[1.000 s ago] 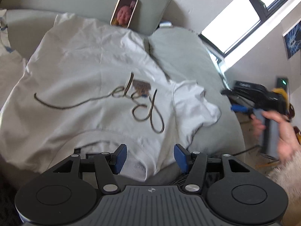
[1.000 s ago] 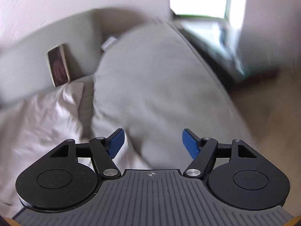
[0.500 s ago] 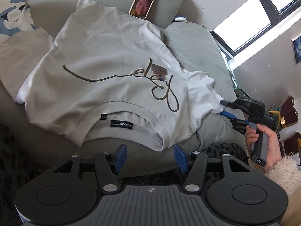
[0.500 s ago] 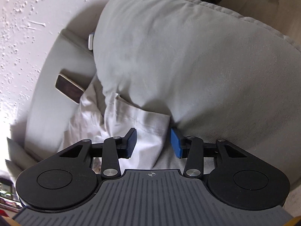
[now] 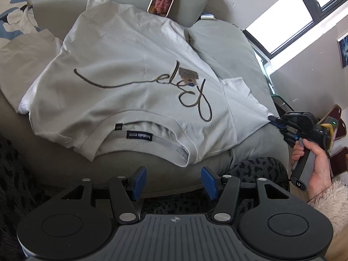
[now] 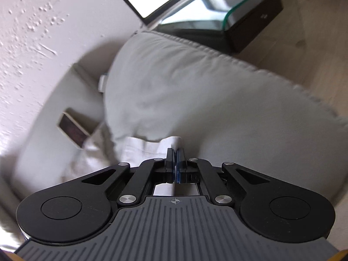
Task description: Fold clothes
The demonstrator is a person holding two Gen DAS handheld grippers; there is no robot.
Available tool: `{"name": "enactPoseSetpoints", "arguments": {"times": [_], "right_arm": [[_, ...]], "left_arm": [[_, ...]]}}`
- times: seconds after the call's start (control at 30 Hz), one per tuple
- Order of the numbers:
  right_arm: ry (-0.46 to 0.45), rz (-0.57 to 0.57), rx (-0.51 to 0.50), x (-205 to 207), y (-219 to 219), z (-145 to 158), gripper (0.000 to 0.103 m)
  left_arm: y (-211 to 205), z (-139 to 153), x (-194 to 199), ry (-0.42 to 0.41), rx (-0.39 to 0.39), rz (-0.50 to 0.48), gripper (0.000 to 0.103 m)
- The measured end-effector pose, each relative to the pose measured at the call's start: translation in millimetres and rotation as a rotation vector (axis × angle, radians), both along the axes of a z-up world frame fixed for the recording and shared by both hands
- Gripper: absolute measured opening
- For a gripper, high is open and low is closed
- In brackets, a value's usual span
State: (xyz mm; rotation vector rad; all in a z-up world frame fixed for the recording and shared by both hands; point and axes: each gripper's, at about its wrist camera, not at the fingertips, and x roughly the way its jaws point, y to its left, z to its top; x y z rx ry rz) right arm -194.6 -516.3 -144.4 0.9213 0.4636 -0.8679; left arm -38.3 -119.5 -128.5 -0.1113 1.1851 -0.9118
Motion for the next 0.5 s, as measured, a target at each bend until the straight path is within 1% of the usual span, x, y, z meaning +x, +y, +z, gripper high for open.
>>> {"name": "enactPoseSetpoints", "arguments": {"times": [0.03,0.1,0.13,0.17,0.2,0.23,0.37,0.4,0.43,0.47,0.5], "right_arm": [[0.032,0.005,0.025,3,-2,-4,0.006],[0.021,-0.004,0.07,1,-5,-8,0.012],[0.009,-0.014,0.079,-1,-5,-5,0.021],[0.011,-0.025,0.068,-3,-2,2,0.038],[0.019,-0.033,0.048,-3,3,10,0.045],[0.022,-0.024,0.023,-1,8,20,0.048],[-0.003,0.09,-0.087,16,30,71,0.048],[-0.013,0.118,-0.116,22,36,84,0.05],[-0.022,0.147,-0.144,27,41,98,0.056],[-0.029,0.174,-0.176,34,48,112,0.06],[-0.034,0.202,-0.211,41,55,125,0.061]], "left_arm": [[0,-2,0,0.007,0.004,-0.001,0.054],[0,-5,1,0.023,0.008,-0.002,0.054],[1,-6,2,0.032,0.006,0.002,0.054],[1,-6,4,0.04,0.005,0.006,0.054],[1,-6,6,0.045,0.0,0.009,0.054],[2,-4,8,0.046,-0.009,0.011,0.054],[4,13,19,0.027,-0.067,0.027,0.054],[4,19,23,0.019,-0.084,0.032,0.054],[5,25,26,0.008,-0.103,0.038,0.054],[6,32,30,-0.003,-0.121,0.046,0.054],[7,39,35,-0.015,-0.138,0.055,0.055]]}}
